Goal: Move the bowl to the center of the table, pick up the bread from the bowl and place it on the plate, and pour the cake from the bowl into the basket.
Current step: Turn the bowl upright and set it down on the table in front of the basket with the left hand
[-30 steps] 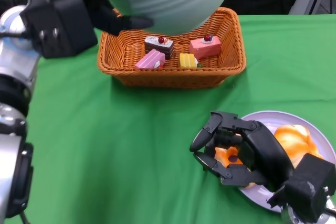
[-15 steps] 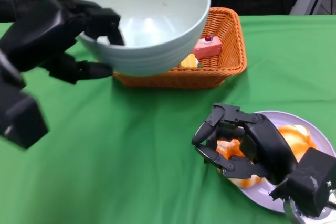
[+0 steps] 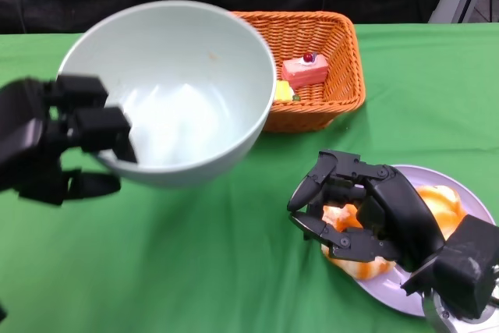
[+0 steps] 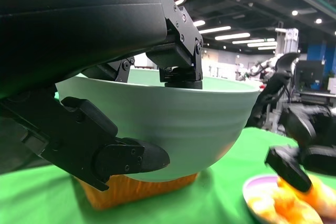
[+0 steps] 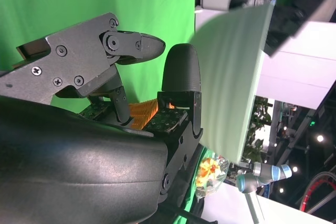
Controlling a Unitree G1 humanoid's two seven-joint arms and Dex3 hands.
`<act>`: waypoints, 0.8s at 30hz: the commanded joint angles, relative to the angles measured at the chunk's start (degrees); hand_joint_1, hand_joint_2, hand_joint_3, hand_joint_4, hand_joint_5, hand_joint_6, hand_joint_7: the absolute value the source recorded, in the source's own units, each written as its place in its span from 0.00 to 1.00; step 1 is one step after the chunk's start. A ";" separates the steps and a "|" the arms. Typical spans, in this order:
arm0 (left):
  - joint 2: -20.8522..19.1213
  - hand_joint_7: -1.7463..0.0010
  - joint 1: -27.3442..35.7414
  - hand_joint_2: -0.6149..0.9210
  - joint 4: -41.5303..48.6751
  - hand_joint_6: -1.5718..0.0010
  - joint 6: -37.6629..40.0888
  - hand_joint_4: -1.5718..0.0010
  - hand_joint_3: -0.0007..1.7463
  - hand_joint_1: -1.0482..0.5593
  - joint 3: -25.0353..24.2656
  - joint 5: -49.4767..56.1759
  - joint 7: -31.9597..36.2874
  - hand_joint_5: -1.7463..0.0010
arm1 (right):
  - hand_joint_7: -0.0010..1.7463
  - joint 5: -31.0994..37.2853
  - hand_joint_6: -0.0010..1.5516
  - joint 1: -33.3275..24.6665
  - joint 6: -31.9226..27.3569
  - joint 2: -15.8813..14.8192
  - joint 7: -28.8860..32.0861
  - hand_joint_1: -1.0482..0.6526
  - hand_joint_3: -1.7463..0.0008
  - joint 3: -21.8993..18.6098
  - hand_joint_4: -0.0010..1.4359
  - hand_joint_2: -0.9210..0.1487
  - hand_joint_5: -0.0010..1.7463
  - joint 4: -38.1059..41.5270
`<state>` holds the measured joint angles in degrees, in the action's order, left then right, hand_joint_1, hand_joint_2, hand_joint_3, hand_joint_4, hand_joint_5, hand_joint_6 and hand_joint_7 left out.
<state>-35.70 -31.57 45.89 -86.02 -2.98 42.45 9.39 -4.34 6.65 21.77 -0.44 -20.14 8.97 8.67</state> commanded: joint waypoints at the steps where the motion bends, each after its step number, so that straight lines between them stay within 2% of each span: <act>1: -1.70 0.08 3.60 0.82 -1.48 0.61 -1.86 0.52 0.42 0.63 -2.32 1.28 2.55 0.00 | 0.70 -1.25 0.45 -0.07 -0.66 -0.43 -0.07 0.50 0.71 -0.79 0.54 0.18 0.91 -1.40; 7: -2.34 0.06 8.88 0.84 -2.73 0.61 -4.66 0.52 0.41 0.64 -4.89 1.94 2.59 0.00 | 0.70 -1.89 0.45 -0.38 -0.87 -0.55 -0.63 0.51 0.69 -0.84 0.54 0.19 0.91 -2.28; 10: -2.46 0.08 11.65 0.84 -3.31 0.61 -5.52 0.52 0.41 0.64 -5.63 1.69 1.97 0.00 | 0.70 -2.80 0.46 -0.83 -2.36 -0.32 -0.83 0.51 0.69 -0.70 0.54 0.19 0.90 -3.61; 12: -2.51 0.09 13.46 0.84 -3.99 0.59 -5.76 0.52 0.41 0.63 -6.05 1.82 1.52 0.00 | 0.70 -2.75 0.46 -0.97 -2.43 -0.28 -0.65 0.52 0.65 -0.70 0.54 0.22 0.91 -3.95; 15: -2.40 0.09 15.17 0.83 -4.19 0.58 -6.02 0.52 0.42 0.63 -6.08 1.57 1.31 0.00 | 0.70 -1.78 0.46 -0.82 -1.40 -0.52 -0.19 0.51 0.63 -0.78 0.54 0.23 0.91 -3.65; 19: -2.31 0.07 16.80 0.84 -3.38 0.62 -6.37 0.52 0.40 0.64 -4.74 0.64 0.97 0.00 | 0.70 -2.93 0.46 -0.95 -3.25 -0.43 -0.49 0.52 0.61 -0.84 0.54 0.25 0.91 -4.64; 20: -2.31 0.08 17.03 0.84 -3.18 0.62 -6.41 0.52 0.39 0.64 -4.23 0.52 0.83 0.00 | 0.70 -2.96 0.46 -0.95 -3.22 -0.41 -0.49 0.52 0.61 -0.85 0.54 0.25 0.91 -4.67; 22: -2.10 0.17 17.44 0.84 -3.21 0.57 -6.22 0.53 0.37 0.64 -3.63 0.75 0.57 0.00 | 0.70 -3.08 0.46 -1.06 -3.22 -0.38 -0.56 0.52 0.60 -0.86 0.54 0.26 0.91 -4.87; 24: -1.83 0.20 17.61 0.85 -3.42 0.55 -5.94 0.54 0.36 0.63 -3.50 1.03 0.47 0.00 | 0.70 -3.19 0.46 -1.16 -3.31 -0.40 -0.63 0.52 0.59 -0.85 0.54 0.26 0.90 -5.10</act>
<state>-36.69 -14.44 42.54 -91.84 -6.29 44.36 10.11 -6.72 6.10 18.71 -0.43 -20.63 8.63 4.32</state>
